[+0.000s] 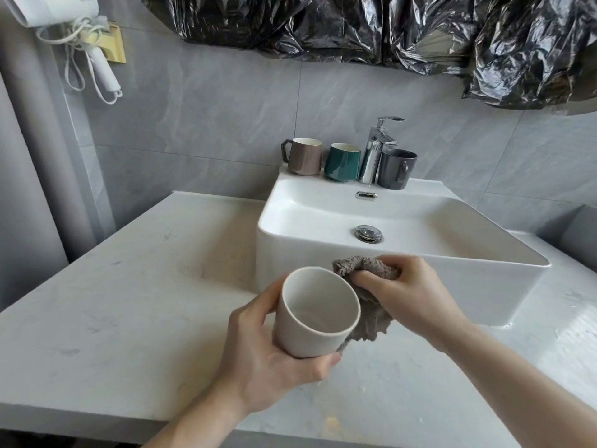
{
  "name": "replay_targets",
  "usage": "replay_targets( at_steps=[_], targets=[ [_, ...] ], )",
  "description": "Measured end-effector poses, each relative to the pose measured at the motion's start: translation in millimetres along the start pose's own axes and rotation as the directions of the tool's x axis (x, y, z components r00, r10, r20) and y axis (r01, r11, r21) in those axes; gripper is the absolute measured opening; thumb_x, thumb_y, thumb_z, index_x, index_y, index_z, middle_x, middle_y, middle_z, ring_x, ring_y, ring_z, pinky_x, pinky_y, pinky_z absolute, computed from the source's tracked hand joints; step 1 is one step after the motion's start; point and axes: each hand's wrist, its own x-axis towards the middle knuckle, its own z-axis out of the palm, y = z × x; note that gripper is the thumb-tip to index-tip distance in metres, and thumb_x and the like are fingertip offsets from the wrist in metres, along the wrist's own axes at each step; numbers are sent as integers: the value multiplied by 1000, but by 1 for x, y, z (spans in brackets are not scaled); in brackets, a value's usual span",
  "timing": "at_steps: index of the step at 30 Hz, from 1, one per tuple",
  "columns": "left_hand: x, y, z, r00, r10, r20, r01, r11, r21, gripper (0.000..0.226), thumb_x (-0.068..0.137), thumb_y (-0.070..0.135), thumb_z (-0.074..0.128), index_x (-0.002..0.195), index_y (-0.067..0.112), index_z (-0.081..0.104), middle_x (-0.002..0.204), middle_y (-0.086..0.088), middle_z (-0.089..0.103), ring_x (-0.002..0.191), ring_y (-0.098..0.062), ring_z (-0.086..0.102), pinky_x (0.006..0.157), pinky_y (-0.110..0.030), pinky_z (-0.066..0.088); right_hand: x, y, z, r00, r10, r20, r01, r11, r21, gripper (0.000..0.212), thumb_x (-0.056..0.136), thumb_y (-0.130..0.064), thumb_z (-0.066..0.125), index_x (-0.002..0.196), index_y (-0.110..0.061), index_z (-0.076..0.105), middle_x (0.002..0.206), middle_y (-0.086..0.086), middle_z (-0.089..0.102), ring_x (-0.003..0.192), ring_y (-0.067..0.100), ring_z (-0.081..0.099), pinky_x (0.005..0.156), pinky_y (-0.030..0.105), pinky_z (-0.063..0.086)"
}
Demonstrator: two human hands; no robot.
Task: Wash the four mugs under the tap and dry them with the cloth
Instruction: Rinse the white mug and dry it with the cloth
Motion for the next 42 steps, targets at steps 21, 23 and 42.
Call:
replay_targets(
  at_steps=[21, 23, 42],
  targets=[
    [1, -5, -2, 983, 139, -119, -105, 961, 256, 98, 50, 32, 99, 140, 42, 63, 128, 26, 70, 116, -2, 66, 95, -24, 54, -10, -51, 24, 851, -218, 477, 439, 794, -421, 12, 93, -16, 49, 91, -15, 60, 86, -1, 65, 79, 22, 56, 64, 31, 42],
    [0, -4, -1, 978, 178, -112, -144, 955, 261, 96, 51, 34, 96, 141, 35, 64, 129, 23, 71, 115, 3, 66, 95, -16, 51, -7, -56, 27, 789, -92, 607, 407, 819, -405, 19, 97, -12, 44, 101, -14, 63, 97, 1, 63, 86, 20, 54, 73, 31, 43],
    [3, 1, -2, 983, 130, -127, -124, 991, 54, 95, 53, 17, 105, 139, 28, 65, 135, 18, 70, 124, -9, 68, 100, -29, 55, -60, 1, 0, 796, -603, 56, 596, 764, -247, 37, 93, -11, 49, 117, -36, 62, 100, -25, 65, 94, 3, 61, 79, 13, 43]
  ],
)
